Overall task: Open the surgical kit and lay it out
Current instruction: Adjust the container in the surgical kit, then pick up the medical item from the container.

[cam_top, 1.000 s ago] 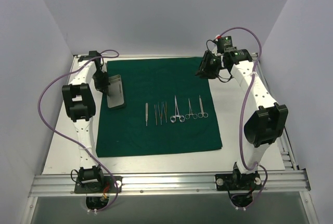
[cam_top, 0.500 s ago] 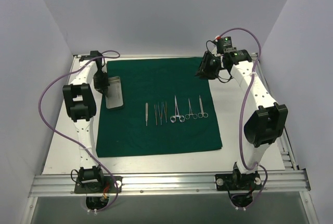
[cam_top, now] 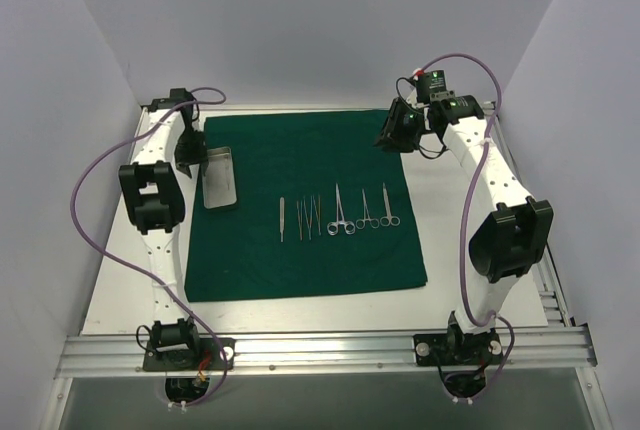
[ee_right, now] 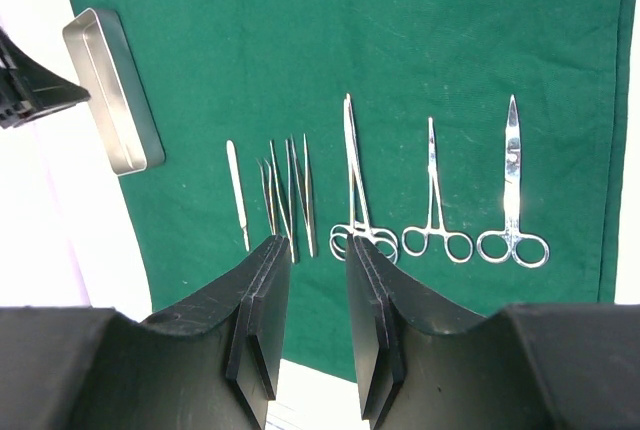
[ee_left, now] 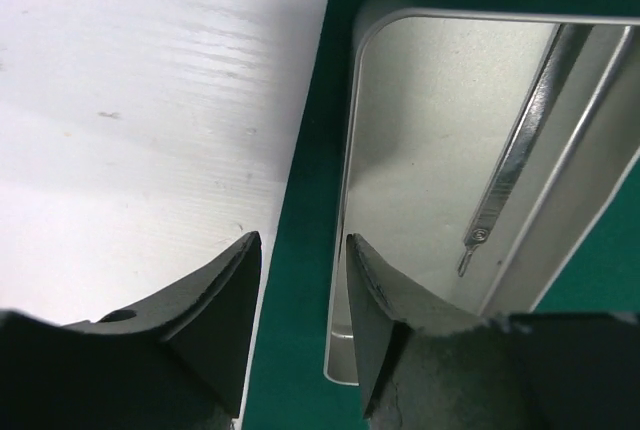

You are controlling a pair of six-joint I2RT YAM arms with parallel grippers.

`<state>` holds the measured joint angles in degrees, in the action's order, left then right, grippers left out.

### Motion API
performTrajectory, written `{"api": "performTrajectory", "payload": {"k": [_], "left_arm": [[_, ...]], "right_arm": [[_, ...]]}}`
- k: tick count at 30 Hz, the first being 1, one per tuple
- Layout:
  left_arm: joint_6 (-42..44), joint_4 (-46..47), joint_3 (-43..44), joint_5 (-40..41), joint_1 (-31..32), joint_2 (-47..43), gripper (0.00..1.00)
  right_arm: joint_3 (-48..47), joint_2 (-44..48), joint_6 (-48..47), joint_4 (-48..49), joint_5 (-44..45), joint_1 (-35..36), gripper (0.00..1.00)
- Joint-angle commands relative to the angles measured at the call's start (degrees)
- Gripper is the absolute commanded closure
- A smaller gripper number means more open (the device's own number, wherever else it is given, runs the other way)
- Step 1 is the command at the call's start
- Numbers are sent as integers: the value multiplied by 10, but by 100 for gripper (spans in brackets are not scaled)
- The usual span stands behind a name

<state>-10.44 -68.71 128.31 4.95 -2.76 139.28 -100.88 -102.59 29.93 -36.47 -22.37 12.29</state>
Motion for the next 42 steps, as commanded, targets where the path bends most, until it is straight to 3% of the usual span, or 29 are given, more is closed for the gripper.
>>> {"api": "performTrajectory", "payload": {"k": [1,6,16,26,42], "left_arm": [[-32,-15,33,24,1,-59,51],[-61,23,-16,1,21,-117,59],[-88,26,-31,-1,87,-100,64],[-97,52,-83,1,88,-89,72],[-92,82,-126,8,92,-59,72]], "right_arm": [[1,10,-1,6,-9,-4,70],[1,6,-1,7,-11,-4,70],[8,9,-1,6,-11,-5,70],[30,25,-3,3,-11,-17,70],[33,24,-6,2,-15,-18,70]]}}
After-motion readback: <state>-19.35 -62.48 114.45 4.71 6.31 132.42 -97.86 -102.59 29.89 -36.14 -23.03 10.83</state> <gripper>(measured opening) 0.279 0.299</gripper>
